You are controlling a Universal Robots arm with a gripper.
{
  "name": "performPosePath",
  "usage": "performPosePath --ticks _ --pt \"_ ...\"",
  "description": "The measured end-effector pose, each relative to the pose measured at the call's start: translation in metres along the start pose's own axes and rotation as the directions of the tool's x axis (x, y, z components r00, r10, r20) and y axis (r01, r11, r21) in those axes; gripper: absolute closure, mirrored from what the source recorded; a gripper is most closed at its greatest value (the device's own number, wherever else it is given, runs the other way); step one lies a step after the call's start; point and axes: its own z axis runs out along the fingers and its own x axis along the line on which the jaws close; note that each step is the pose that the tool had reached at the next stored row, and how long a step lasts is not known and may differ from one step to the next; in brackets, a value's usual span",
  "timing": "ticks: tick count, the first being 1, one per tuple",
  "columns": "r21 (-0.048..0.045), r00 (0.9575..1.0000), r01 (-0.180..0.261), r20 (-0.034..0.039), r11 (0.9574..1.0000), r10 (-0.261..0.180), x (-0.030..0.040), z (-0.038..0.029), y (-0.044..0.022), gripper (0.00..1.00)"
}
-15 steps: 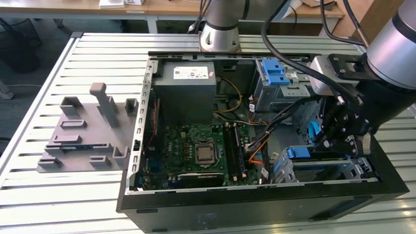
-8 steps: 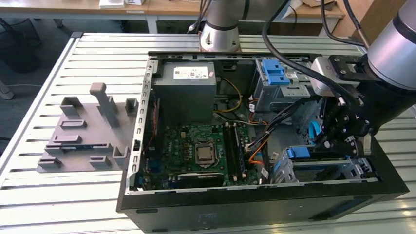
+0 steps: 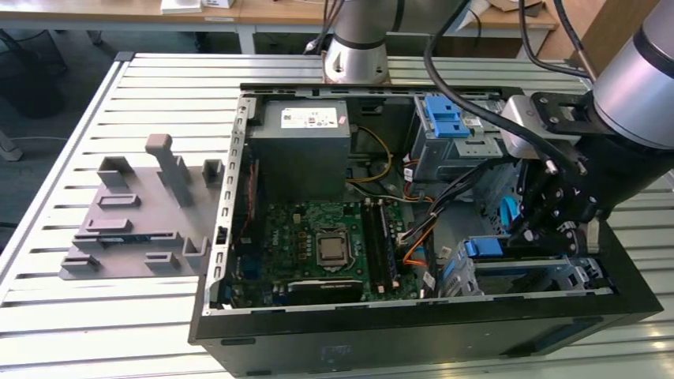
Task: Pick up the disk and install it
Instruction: 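Insert the second disk wire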
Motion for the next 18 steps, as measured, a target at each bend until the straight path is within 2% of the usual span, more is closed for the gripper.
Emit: performPosePath --ticks 10,11,12,13,14,18 --pt "0.0000 1.0000 0.000 0.0000 1.0000 0.000 0.0003 0.0029 -0.0004 0.84" --pt "0.0000 1.0000 0.000 0.0000 1.0000 0.000 0.0003 0.0030 -0.0004 0.83" --pt "0.0000 1.0000 0.000 0.0001 1.0000 0.000 0.0003 0.0030 -0.0004 0.77" --pt "0.0000 1.0000 0.000 0.0000 1.0000 0.000 0.0003 0.0030 -0.0004 0.77" --pt "0.0000 1.0000 0.000 0.0000 1.0000 0.000 0.0003 0.0030 -0.0004 0.71" --pt "-0.0001 1.0000 0.000 0.0012 1.0000 0.000 0.0002 0.0005 -0.0004 0.71"
